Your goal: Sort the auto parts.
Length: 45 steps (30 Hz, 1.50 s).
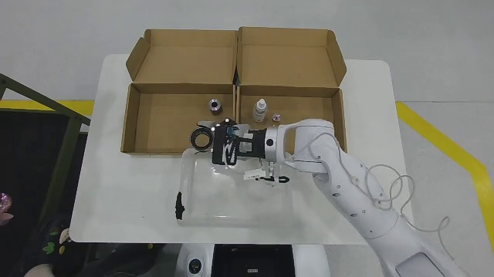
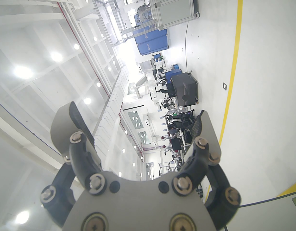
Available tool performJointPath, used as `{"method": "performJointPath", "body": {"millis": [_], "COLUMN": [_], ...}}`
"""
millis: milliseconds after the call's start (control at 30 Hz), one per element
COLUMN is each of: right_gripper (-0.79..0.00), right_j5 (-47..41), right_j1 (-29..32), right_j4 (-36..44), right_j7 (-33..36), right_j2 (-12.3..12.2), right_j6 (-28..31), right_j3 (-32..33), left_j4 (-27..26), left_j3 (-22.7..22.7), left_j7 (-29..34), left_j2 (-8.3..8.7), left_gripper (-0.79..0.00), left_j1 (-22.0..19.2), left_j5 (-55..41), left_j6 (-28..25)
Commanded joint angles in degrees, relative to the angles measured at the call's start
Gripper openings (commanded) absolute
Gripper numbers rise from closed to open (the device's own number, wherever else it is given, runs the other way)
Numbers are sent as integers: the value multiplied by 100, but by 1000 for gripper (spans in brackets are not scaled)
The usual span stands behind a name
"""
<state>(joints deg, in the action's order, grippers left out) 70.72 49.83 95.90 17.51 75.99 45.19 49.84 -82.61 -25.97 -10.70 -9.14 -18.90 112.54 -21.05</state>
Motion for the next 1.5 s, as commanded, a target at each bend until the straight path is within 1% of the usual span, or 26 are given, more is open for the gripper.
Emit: {"method": "performJointPath", "body": {"millis": [0,167,333,533,1033,1300,1333,1400,1467], "right_gripper": [-785,-785,-785,-785,-785,-785,-779,-677,-619], "right_j5": [-48,-202,-415,-439,-110,-56,-47,-37,-27], "right_j1": [-99,-417,-804,-1154,-1581,-1741,-1759,-1783,-1805], "right_j4": [-129,-572,-1233,-1877,-2755,-3205,-3248,-3326,-3408], "right_j7": [11,67,84,189,486,529,534,544,554], "right_j2": [19,103,232,379,722,908,928,959,994], "right_j6": [-63,-216,-352,-447,-872,-1039,-1054,-1065,-1069], "right_j3": [-16,-160,-390,-695,-1347,-1561,-1579,-1607,-1637], "left_j4": [0,0,0,0,0,0,0,0,0], "left_j3": [0,0,0,0,0,0,0,0,0], "left_j7": [0,0,0,0,0,0,0,0,0], "left_j2": [0,0,0,0,0,0,0,0,0], "left_gripper": [0,0,0,0,0,0,0,0,0], "left_j1": [0,0,0,0,0,0,0,0,0], "left_j5": [0,0,0,0,0,0,0,0,0], "left_j6": [0,0,0,0,0,0,0,0,0]}}
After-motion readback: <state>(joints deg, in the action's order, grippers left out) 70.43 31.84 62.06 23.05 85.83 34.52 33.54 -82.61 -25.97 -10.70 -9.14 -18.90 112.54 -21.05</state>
